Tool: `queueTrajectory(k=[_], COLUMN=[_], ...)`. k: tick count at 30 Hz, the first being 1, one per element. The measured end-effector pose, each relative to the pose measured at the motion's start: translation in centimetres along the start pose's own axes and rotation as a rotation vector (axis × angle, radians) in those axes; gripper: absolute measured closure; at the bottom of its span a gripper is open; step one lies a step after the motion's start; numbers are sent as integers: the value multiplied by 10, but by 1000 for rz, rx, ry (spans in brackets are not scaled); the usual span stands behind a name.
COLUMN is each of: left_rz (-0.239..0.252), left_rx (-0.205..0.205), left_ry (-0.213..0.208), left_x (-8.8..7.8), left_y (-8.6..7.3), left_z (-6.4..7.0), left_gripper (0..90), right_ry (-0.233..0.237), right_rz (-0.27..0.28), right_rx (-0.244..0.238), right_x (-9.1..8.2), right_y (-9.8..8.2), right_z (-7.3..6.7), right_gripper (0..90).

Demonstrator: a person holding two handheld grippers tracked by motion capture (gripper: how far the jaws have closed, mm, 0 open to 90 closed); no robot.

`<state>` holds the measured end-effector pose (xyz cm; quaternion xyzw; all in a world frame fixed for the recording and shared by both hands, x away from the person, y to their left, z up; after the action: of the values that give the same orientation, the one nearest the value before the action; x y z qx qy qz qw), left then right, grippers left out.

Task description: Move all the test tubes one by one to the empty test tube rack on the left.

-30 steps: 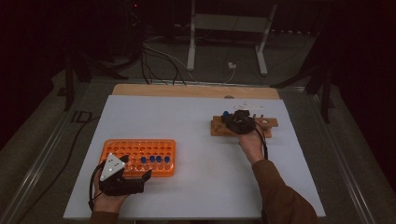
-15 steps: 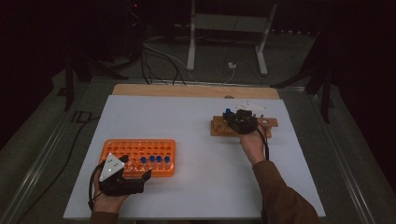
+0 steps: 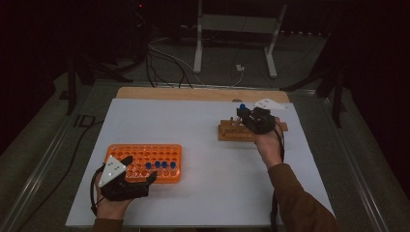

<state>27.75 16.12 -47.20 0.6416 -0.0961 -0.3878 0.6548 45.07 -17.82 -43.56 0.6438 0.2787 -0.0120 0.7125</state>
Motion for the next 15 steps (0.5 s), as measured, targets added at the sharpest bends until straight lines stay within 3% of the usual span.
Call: queueTrajectory(k=[6, 15], left_rz=[16, 0], left_rx=[41, 111], left_ry=[-14, -48], left_x=[9, 33], left_y=[22, 49], left_z=[10, 33], left_gripper=[35, 59], right_ry=[44, 182], right_rz=[25, 25], right_rx=[-8, -8], right_x=[-15, -32], right_y=[10, 11], right_z=[-7, -37], right_gripper=[773, 773])
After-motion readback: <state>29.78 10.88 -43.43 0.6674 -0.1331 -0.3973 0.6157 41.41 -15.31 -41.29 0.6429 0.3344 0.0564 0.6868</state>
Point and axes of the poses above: each handheld gripper's, and its own axes: x roughly forward along the jaws, y roughly out of its top, z roughly to its right, the point moved 7 cm from there along x, roughly forward along the jaws, and after that the axes turned 8 degrees about -y, right-handed, at the moved point
